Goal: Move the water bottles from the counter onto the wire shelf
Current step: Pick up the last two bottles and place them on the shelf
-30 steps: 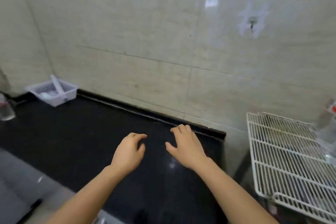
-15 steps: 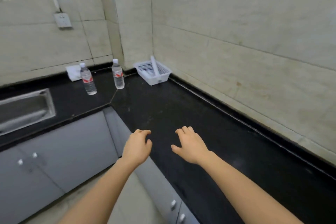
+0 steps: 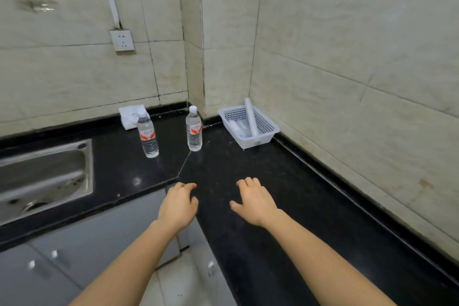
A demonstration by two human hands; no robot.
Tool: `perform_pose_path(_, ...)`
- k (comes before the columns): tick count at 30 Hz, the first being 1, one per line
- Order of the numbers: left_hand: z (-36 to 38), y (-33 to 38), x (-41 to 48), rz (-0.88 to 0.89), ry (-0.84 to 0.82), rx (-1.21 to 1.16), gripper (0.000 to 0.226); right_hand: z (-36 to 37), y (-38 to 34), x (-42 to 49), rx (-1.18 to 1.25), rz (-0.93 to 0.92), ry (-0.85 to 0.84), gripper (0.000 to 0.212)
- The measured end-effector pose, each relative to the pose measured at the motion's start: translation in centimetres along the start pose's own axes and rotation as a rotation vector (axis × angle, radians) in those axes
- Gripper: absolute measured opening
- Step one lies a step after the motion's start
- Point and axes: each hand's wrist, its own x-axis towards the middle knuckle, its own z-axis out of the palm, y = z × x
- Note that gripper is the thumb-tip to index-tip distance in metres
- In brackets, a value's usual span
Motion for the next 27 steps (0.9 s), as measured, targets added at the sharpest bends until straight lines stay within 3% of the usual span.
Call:
perform_pose_path(15, -5.4, -12.5, 19.5, -0.16, 0.015, 0.0, 0.055, 1.3, -7.4, 23.6, -0.003, 0.042, -0.066, 0.056)
perform_pose_path(20, -8.0, -16.0, 27.7, -0.16, 0.118, -0.093, 0.062, 0.9, -9.2, 31.0, 0.063, 0.135, -0.038, 0.059)
perform_pose_path(24, -9.4, -17.7, 32.6, -0.072, 0.187, -0.117, 0.072, 0.3, -10.0, 36.3, 0.163, 0.239, 0.064, 0.058)
perform_pose_path(27, -10.0, -18.8, 35.1, 0.026, 0.174, -0.114, 0.071, -0.2, -10.4, 39.3, 0.151, 0.268, 0.116, 0.072)
